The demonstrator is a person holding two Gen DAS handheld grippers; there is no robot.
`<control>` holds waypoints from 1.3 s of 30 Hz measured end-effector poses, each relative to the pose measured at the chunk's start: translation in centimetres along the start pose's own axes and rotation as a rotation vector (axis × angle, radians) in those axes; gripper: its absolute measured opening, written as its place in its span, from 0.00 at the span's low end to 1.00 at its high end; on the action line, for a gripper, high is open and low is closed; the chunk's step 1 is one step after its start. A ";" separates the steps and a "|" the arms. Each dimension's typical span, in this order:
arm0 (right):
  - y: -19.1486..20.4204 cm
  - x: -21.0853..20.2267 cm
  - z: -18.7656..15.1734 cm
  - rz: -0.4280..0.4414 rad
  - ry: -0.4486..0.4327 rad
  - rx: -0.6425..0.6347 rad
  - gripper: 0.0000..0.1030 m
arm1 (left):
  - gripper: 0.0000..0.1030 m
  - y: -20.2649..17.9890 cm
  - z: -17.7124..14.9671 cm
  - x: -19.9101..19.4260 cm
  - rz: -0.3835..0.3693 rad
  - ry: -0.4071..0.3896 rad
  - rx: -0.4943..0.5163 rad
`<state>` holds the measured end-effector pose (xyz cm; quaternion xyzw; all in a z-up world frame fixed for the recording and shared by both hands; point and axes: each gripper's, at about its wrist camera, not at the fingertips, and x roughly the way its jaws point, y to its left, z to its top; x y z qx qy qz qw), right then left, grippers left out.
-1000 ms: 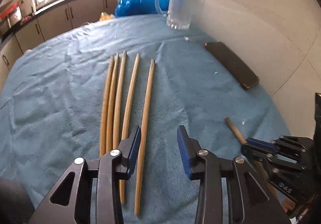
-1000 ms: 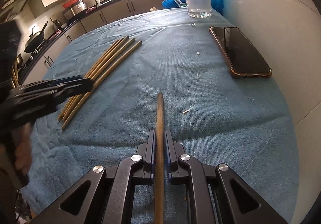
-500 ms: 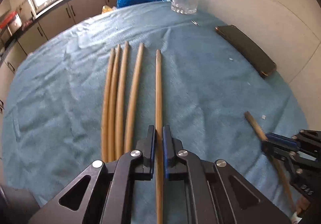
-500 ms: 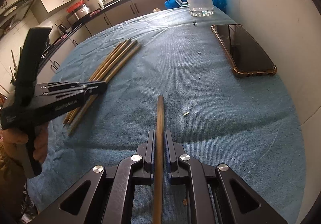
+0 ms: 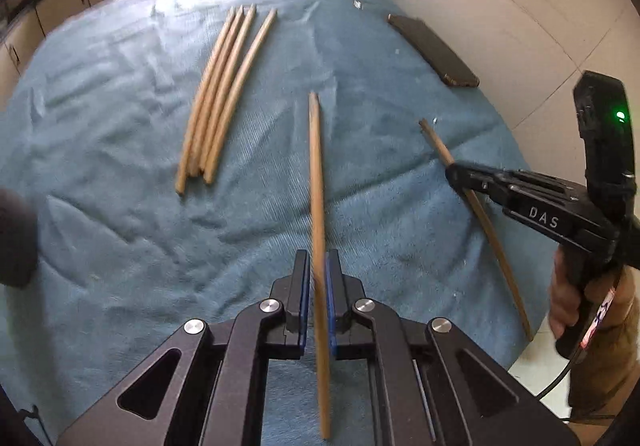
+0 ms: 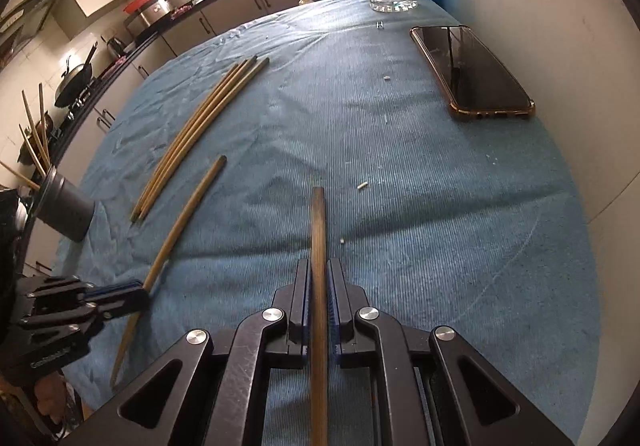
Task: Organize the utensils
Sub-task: 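Lift both held chopsticks upright and carry them over the grey holder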
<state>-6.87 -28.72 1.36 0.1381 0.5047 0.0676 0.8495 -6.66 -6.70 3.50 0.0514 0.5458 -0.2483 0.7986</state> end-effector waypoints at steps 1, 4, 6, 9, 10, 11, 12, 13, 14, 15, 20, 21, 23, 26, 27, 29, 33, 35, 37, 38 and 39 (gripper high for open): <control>0.0 0.0 0.2 -0.003 0.014 0.000 0.08 | 0.07 0.0 0.4 -0.4 0.002 -0.010 -0.001; 0.2 0.3 0.9 -0.013 0.070 -0.002 0.08 | 0.09 -0.2 2.3 -0.2 0.009 -0.009 -0.005; 0.5 0.8 1.6 -0.032 0.111 -0.017 0.08 | 0.13 0.0 4.5 1.2 0.025 0.005 -0.009; 1.0 1.5 2.7 -0.073 0.150 -0.052 0.08 | 0.13 0.6 6.7 3.4 0.052 0.026 -0.036; 1.1 1.7 2.9 -0.081 0.161 -0.057 0.08 | 0.13 0.6 7.3 4.0 0.059 0.034 -0.037; 1.3 1.9 3.3 -0.090 0.175 -0.065 0.08 | 0.14 0.5 7.9 4.7 0.063 0.051 -0.025; 1.5 2.1 3.6 -0.100 0.188 -0.075 0.08 | 0.14 0.5 8.3 4.8 0.063 0.047 -0.023; 1.6 2.3 3.9 -0.108 0.197 -0.084 0.08 | 0.14 0.5 8.7 4.9 0.062 0.055 -0.024; 1.8 2.5 4.2 -0.121 0.214 -0.100 0.08 | 0.14 0.6 9.1 5.2 0.056 0.070 -0.027; 2.0 2.7 4.5 -0.132 0.230 -0.114 0.08 | 0.14 0.6 9.5 5.3 0.049 0.085 -0.025; 2.5 3.6 5.6 -0.161 0.290 -0.163 0.08 | 0.14 1.2 10.9 6.2 0.012 0.152 -0.033; 2.5 3.8 5.8 -0.162 0.297 -0.167 0.08 | 0.15 1.3 11.0 6.3 0.008 0.159 -0.040; 2.5 3.9 5.8 -0.161 0.300 -0.172 0.08 | 0.16 1.5 11.1 6.4 -0.009 0.170 -0.046; 2.3 3.8 5.7 -0.158 0.293 -0.165 0.08 | 0.17 1.5 10.8 6.1 -0.044 0.152 -0.053; 2.2 3.7 5.6 -0.157 0.288 -0.161 0.08 | 0.19 1.3 10.8 6.0 -0.056 0.144 -0.047; 1.9 3.5 5.2 -0.154 0.277 -0.163 0.08 | 0.23 1.1 10.6 6.2 -0.044 0.143 -0.038; 2.2 3.5 4.8 -0.169 0.262 -0.175 0.08 | 0.23 -0.5 10.7 6.9 0.010 0.149 0.007; 2.6 3.3 4.3 -0.179 0.254 -0.180 0.08 | 0.23 -0.9 10.9 7.1 0.017 0.156 0.013; 3.1 3.2 3.8 -0.193 0.241 -0.197 0.08 | 0.07 -0.9 10.8 7.2 0.023 0.172 0.030; 3.2 3.2 3.7 -0.200 0.236 -0.209 0.08 | 0.06 -0.9 10.8 7.3 0.017 0.179 0.032; 3.4 3.2 3.4 -0.210 0.232 -0.223 0.08 | 0.06 -0.9 10.7 7.3 0.009 0.181 0.033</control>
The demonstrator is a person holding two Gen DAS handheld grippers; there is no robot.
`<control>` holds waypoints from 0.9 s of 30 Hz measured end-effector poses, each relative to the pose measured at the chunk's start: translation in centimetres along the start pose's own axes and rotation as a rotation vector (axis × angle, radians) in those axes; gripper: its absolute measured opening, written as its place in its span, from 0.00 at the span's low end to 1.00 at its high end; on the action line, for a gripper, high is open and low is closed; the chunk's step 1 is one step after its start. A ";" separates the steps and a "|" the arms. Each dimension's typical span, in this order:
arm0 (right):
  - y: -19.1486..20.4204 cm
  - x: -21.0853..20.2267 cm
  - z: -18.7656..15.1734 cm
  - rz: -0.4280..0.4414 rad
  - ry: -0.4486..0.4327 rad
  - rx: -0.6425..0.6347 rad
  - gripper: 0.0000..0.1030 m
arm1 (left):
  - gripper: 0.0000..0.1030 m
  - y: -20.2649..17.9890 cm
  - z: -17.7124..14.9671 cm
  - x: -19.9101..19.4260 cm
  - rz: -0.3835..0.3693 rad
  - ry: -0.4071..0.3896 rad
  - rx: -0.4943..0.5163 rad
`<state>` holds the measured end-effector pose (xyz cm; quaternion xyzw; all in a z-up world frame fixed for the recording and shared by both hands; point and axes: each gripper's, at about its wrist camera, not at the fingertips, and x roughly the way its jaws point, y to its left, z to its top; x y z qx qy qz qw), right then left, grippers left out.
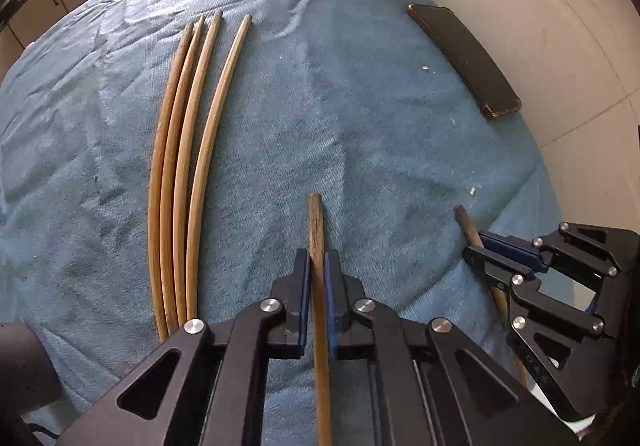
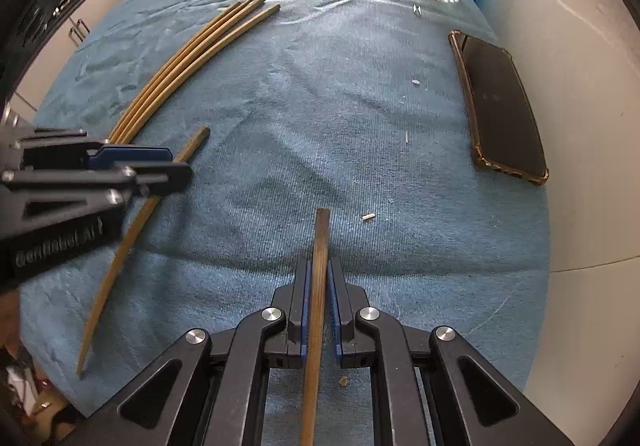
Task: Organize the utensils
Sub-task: 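Lift both held chopsticks upright and carry them over the grey holder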
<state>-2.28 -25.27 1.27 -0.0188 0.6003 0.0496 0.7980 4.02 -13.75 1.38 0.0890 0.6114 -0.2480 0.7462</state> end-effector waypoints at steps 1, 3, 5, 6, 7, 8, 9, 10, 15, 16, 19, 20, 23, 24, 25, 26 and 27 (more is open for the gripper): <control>0.3 0.0 -0.2 -0.009 -0.003 -0.011 0.08 | 0.06 0.2 -0.3 -0.2 0.000 -0.005 -0.001; 0.5 0.0 -0.3 -0.023 -0.002 -0.026 0.08 | 0.06 0.8 -1.2 -0.7 0.023 -0.025 -0.001; 0.6 0.1 0.0 -0.030 0.023 -0.032 0.09 | 0.06 1.3 -2.0 -1.2 0.026 -0.048 -0.009; 0.5 0.2 0.4 -0.034 0.037 -0.040 0.09 | 0.06 1.7 -2.3 -1.5 0.033 -0.061 -0.015; 0.6 0.3 0.7 -0.038 0.055 -0.047 0.09 | 0.06 2.0 -2.9 -2.1 0.048 -0.088 -0.022; 0.7 0.4 1.0 -0.040 0.067 -0.048 0.09 | 0.06 2.3 -3.2 -2.6 0.051 -0.105 -0.026; 0.9 0.5 1.3 -0.044 0.077 -0.054 0.09 | 0.06 2.5 -3.7 -3.3 0.044 -0.127 -0.035; 1.1 0.6 1.5 -0.050 0.086 -0.066 0.09 | 0.06 2.7 -4.2 -3.9 0.038 -0.142 -0.042; 3.1 0.4 1.3 -0.126 0.063 -0.135 0.07 | 0.06 3.4 -7.6 -8.5 0.012 -0.295 -0.070; 3.4 0.2 1.0 -0.119 0.048 -0.134 0.07 | 0.06 3.6 -8.3 -9.5 0.004 -0.321 -0.077; 3.9 -1.3 -0.6 -0.037 -0.031 -0.092 0.07 | 0.06 4.3 -10.7 -12.8 -0.007 -0.417 -0.100; 3.9 -2.2 -1.0 -0.020 -0.069 -0.086 0.07 | 0.06 4.2 -11.2 -13.4 -0.002 -0.444 -0.102; 4.8 -5.3 -2.8 0.040 -0.195 -0.057 0.07 | 0.06 4.6 -13.5 -16.5 0.032 -0.558 -0.108; 5.0 -6.3 -3.5 0.053 -0.237 -0.047 0.07 | 0.06 4.7 -14.2 -17.3 0.043 -0.590 -0.112; 5.5 -7.0 -3.7 0.057 -0.267 -0.041 0.07 | 0.06 4.8 -15.0 -18.0 0.051 -0.619 -0.119; 5.8 -8.0 -4.3 0.063 -0.311 -0.033 0.07 | 0.06 4.7 -15.9 -18.8 0.053 -0.642 -0.127; 6.0 -8.9 -4.8 0.067 -0.349 -0.024 0.07 | 0.06 4.8 -16.3 -19.1 0.051 -0.657 -0.132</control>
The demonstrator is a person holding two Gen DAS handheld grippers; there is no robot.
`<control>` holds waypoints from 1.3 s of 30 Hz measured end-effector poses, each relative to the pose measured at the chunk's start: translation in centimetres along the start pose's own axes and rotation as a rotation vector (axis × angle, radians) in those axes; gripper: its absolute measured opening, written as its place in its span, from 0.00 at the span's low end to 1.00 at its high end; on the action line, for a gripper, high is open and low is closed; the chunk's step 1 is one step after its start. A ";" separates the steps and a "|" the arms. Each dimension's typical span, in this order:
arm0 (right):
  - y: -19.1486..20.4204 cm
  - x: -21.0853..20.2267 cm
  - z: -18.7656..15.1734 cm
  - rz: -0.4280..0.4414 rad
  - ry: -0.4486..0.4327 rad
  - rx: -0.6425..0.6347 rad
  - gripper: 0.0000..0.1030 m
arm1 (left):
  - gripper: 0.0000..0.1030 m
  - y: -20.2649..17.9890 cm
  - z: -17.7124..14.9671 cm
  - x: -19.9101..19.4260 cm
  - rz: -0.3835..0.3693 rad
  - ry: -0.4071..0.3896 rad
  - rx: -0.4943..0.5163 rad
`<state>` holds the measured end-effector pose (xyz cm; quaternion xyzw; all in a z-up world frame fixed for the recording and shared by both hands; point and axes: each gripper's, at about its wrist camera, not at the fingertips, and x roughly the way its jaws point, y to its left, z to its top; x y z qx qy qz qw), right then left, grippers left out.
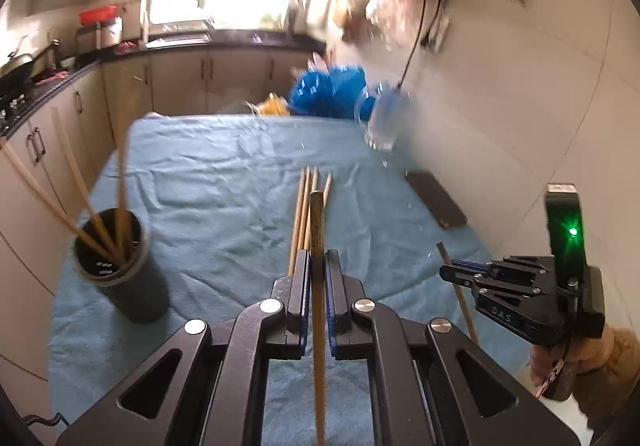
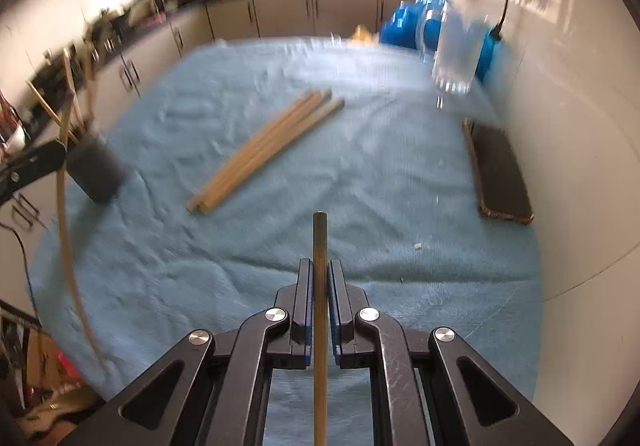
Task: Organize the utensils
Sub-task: 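Lift both held chopsticks upright and carry them over the grey holder, then lower the chopsticks into the holder and open both grippers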
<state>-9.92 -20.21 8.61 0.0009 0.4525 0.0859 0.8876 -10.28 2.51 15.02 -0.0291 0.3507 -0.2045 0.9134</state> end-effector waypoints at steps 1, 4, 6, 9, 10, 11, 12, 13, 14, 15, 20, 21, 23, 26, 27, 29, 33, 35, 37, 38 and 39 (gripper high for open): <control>0.3 -0.8 -0.1 -0.001 -0.028 0.003 0.07 | 0.06 0.2 -0.2 -0.9 -0.004 -0.021 -0.012; 0.4 -3.5 0.6 -0.001 -0.134 0.007 0.07 | 0.06 0.9 -0.6 -2.8 -0.007 -0.066 -0.039; 1.4 -5.3 0.7 0.020 -0.209 0.019 0.07 | 0.06 1.3 -1.1 -4.4 -0.005 -0.094 -0.060; 2.8 -6.9 1.9 0.045 -0.295 0.031 0.07 | 0.06 2.3 -1.3 -6.6 0.009 -0.149 -0.089; 3.4 -7.5 2.0 0.055 -0.322 0.037 0.07 | 0.06 2.5 -1.3 -7.4 0.020 -0.169 -0.095; 3.9 -7.8 2.2 0.064 -0.342 0.042 0.07 | 0.06 2.9 -1.3 -8.4 0.032 -0.195 -0.101; 4.4 -8.3 2.5 0.078 -0.370 0.050 0.07 | 0.06 3.2 -1.3 -9.2 0.038 -0.212 -0.106; 4.7 -8.5 2.7 0.086 -0.388 0.054 0.07 | 0.06 3.5 -1.3 -9.9 0.042 -0.231 -0.112; 5.0 -8.5 2.9 0.091 -0.402 0.055 0.07 | 0.06 3.7 -1.2 -10.6 0.045 -0.245 -0.115; 5.6 -8.7 3.2 0.096 -0.424 0.055 0.07 | 0.06 4.1 -1.1 -11.2 0.050 -0.263 -0.121; 7.6 -8.7 4.9 0.138 -0.472 0.056 0.07 | 0.06 6.4 -0.3 -13.5 0.045 -0.315 -0.178; 8.2 -8.6 5.5 0.151 -0.486 0.057 0.07 | 0.06 6.8 -0.2 -13.8 0.044 -0.323 -0.188; 9.1 -8.7 6.0 0.169 -0.508 0.059 0.07 | 0.06 7.9 0.5 -14.5 0.055 -0.339 -0.202; 10.7 -8.5 7.9 0.218 -0.545 0.068 0.07 | 0.06 9.8 1.8 -15.4 0.089 -0.366 -0.218; 11.4 -8.4 8.9 0.237 -0.561 0.075 0.07 | 0.06 10.4 2.2 -15.5 0.102 -0.373 -0.224; 12.4 -8.1 10.5 0.268 -0.591 0.091 0.07 | 0.06 11.7 3.3 -15.9 0.135 -0.392 -0.236; 14.1 -7.2 13.8 0.345 -0.626 0.147 0.07 | 0.06 13.9 5.4 -15.8 0.177 -0.432 -0.245; 15.2 -6.5 15.5 0.387 -0.642 0.176 0.07 | 0.06 14.9 6.5 -15.1 0.186 -0.439 -0.258; 16.3 -5.9 16.7 0.405 -0.663 0.195 0.07 | 0.06 16.0 7.5 -14.1 0.201 -0.440 -0.266; 17.0 -5.4 17.4 0.411 -0.682 0.204 0.07 | 0.06 16.5 7.9 -13.5 0.208 -0.438 -0.270; 17.5 -5.2 17.7 0.407 -0.697 0.208 0.07 | 0.06 16.8 8.2 -13.2 0.211 -0.437 -0.272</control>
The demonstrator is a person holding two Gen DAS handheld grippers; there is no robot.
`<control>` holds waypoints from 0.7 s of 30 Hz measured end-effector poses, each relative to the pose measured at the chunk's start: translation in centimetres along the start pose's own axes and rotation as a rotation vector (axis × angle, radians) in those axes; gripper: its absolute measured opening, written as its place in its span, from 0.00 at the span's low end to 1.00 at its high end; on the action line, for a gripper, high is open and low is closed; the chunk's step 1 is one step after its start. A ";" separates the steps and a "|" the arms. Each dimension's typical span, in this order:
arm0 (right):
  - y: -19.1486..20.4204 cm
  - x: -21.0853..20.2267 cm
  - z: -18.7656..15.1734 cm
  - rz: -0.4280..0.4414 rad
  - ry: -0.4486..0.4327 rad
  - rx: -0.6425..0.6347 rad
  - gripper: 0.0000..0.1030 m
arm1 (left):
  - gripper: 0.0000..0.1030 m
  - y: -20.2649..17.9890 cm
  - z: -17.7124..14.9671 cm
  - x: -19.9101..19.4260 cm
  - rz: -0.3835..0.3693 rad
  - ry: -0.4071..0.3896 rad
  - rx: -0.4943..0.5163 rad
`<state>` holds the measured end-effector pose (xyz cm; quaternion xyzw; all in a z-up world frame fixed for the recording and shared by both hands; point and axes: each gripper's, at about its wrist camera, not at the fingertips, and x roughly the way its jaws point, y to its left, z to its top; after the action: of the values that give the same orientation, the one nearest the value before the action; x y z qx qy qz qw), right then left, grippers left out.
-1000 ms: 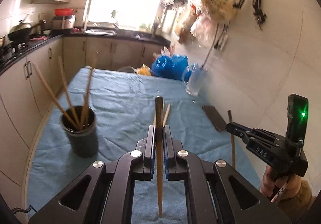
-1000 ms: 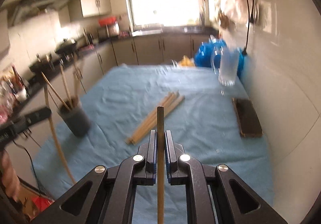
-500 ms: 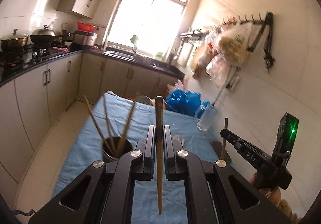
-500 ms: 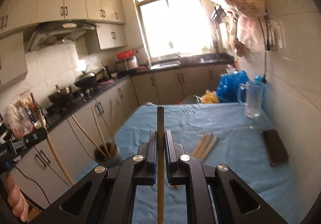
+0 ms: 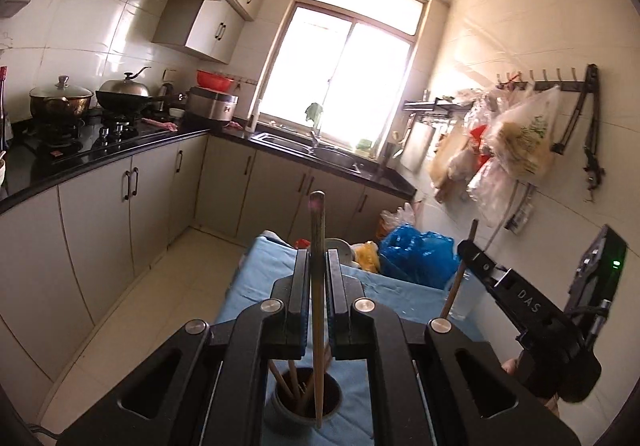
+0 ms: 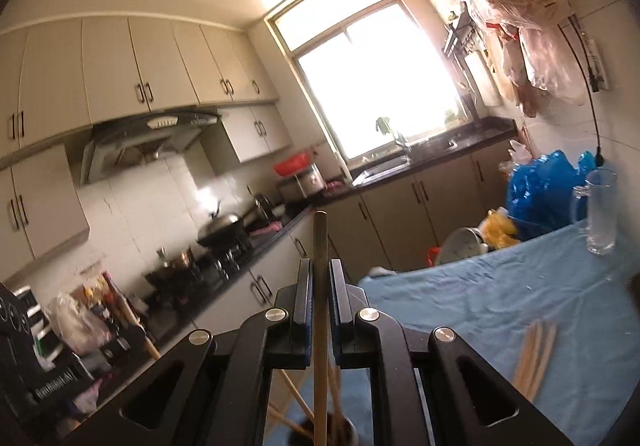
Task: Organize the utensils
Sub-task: 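Lower the chopsticks into the holder and open both grippers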
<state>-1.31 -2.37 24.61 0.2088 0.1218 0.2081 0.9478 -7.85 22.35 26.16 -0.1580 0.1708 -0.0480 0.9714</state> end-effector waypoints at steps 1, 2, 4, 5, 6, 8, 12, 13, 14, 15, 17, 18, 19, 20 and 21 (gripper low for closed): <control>0.3 0.5 -0.1 -0.005 -0.018 -0.005 0.07 | 0.06 0.2 0.2 0.7 0.003 0.002 -0.001; 0.7 1.1 -0.2 -0.012 -0.036 -0.014 0.07 | 0.06 0.4 0.3 1.4 0.007 0.005 -0.002; 1.6 2.2 -0.6 -0.035 -0.074 -0.042 0.07 | 0.06 0.9 0.4 2.7 0.013 0.011 -0.010; 1.9 2.7 -0.8 -0.046 -0.087 -0.058 0.07 | 0.06 1.1 0.2 3.6 0.014 0.020 -0.016; 2.3 3.4 -1.3 -0.061 -0.098 -0.082 0.07 | 0.06 1.3 0.2 4.3 0.016 0.030 -0.020; 2.2 4.6 -2.1 -0.070 -0.087 -0.093 0.07 | 0.06 1.5 -0.5 5.6 0.020 0.054 -0.024; 1.3 6.5 -4.0 -0.095 -0.031 -0.096 0.07 | 0.06 1.7 -2.0 7.3 0.026 0.102 -0.014; 1.0 6.6 -4.4 -0.100 -0.019 -0.098 0.07 | 0.06 1.6 -2.4 7.7 0.030 0.117 -0.003; 0.8 6.9 -4.9 -0.105 0.000 -0.101 0.07 | 0.06 1.5 -2.7 8.0 0.033 0.128 0.004; 0.4 6.9 -5.2 -0.107 0.011 -0.103 0.08 | 0.06 1.4 -2.9 8.2 0.036 0.138 0.009; 0.0 6.8 -5.9 -0.110 0.032 -0.112 0.08 | 0.06 1.4 -3.3 8.4 0.042 0.153 0.012; 0.0 6.8 -6.3 -0.108 0.047 -0.119 0.08 | 0.06 1.5 -3.5 8.5 0.044 0.161 0.006; 0.0 6.9 -6.6 -0.106 0.060 -0.123 0.08 | 0.06 1.5 -3.6 8.5 0.045 0.164 -0.001; -0.1 6.9 -7.0 -0.105 0.077 -0.129 0.08 | 0.06 1.5 -3.7 8.3 0.047 0.167 -0.003; -0.2 7.0 -7.3 -0.104 0.090 -0.132 0.08 | 0.06 1.5 -3.9 8.0 0.047 0.167 -0.002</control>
<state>2.62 3.11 17.12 0.1298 0.1610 0.1753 0.9625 -1.66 21.45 19.72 -0.1502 0.2550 -0.0380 0.9545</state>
